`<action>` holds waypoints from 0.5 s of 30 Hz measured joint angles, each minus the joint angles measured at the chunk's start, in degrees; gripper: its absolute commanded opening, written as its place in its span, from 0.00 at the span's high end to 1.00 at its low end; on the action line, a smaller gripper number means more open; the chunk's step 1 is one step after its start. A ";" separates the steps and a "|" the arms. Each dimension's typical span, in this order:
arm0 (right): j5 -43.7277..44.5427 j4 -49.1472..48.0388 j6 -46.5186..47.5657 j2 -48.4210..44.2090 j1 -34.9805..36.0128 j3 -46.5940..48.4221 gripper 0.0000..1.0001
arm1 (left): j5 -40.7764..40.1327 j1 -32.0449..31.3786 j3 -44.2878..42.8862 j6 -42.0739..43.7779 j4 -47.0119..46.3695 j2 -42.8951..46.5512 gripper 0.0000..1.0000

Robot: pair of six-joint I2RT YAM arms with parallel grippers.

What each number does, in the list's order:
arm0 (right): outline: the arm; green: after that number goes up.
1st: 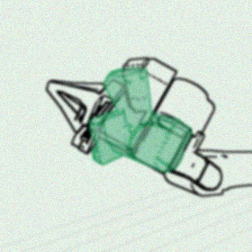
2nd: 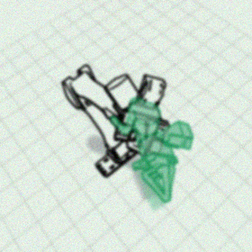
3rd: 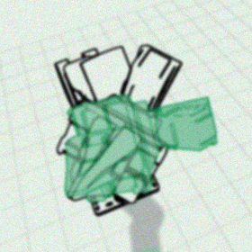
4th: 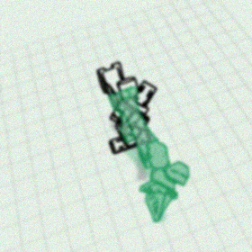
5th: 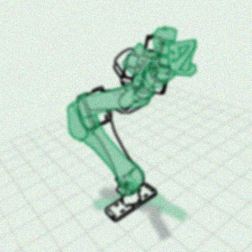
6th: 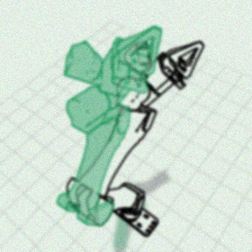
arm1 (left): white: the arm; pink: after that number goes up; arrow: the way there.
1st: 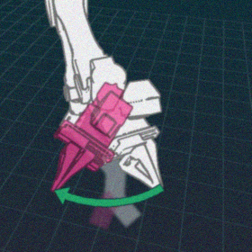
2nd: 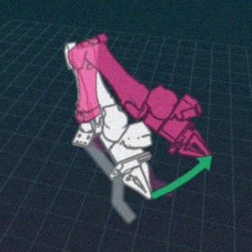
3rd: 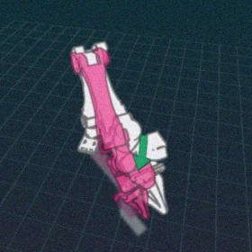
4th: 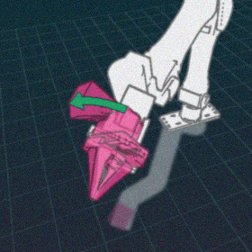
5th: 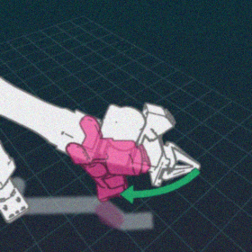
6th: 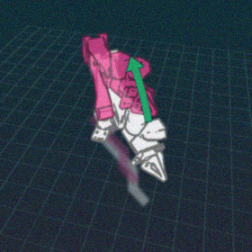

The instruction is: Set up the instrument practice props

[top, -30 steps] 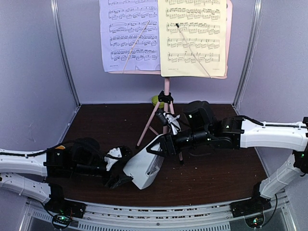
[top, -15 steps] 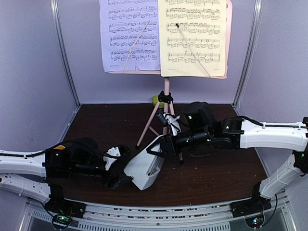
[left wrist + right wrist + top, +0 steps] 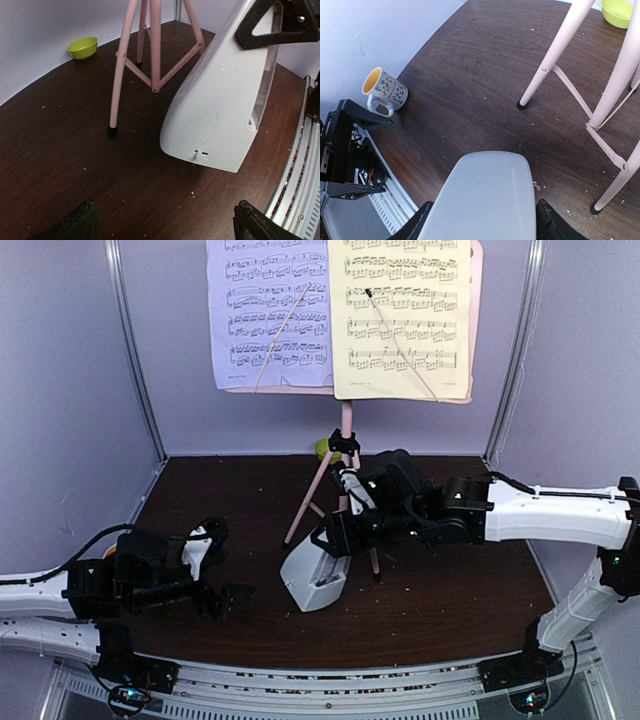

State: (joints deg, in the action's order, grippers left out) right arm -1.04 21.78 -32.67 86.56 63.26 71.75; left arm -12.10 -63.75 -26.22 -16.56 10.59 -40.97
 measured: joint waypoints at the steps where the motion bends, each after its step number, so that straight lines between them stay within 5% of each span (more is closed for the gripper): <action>1: 1.62 1.40 -0.79 1.27 0.39 1.88 0.86 | -1.25 0.37 0.00 -1.01 0.55 -0.07 0.03; 10: 16.26 17.51 -7.72 18.88 4.20 24.59 0.83 | -7.19 3.45 -0.04 -8.37 4.04 -1.14 0.04; 15: 17.66 21.84 -9.35 23.10 5.25 28.22 0.73 | -6.86 3.80 0.17 -9.79 3.23 -1.25 0.04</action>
State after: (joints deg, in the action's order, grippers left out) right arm 16.62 43.62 -42.02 109.67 68.51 99.96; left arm -18.96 -59.94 -26.04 -26.35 13.82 -42.22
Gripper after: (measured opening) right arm 0.617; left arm 0.959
